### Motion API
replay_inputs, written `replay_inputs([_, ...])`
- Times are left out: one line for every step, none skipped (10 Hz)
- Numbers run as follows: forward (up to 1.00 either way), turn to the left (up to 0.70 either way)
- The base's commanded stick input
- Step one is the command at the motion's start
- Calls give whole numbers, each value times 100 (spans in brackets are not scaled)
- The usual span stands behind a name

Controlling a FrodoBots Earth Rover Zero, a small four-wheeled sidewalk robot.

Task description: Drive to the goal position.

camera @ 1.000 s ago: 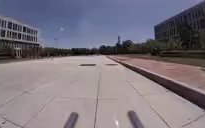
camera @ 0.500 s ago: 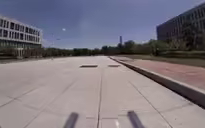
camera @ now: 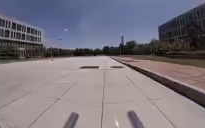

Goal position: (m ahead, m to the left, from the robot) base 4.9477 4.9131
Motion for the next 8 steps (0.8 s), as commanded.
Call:
replay_inputs([85,0])
replay_inputs([85,15])
replay_inputs([85,27])
replay_inputs([85,27])
replay_inputs([85,27])
replay_inputs([85,27])
replay_inputs([85,27])
replay_inputs([85,27])
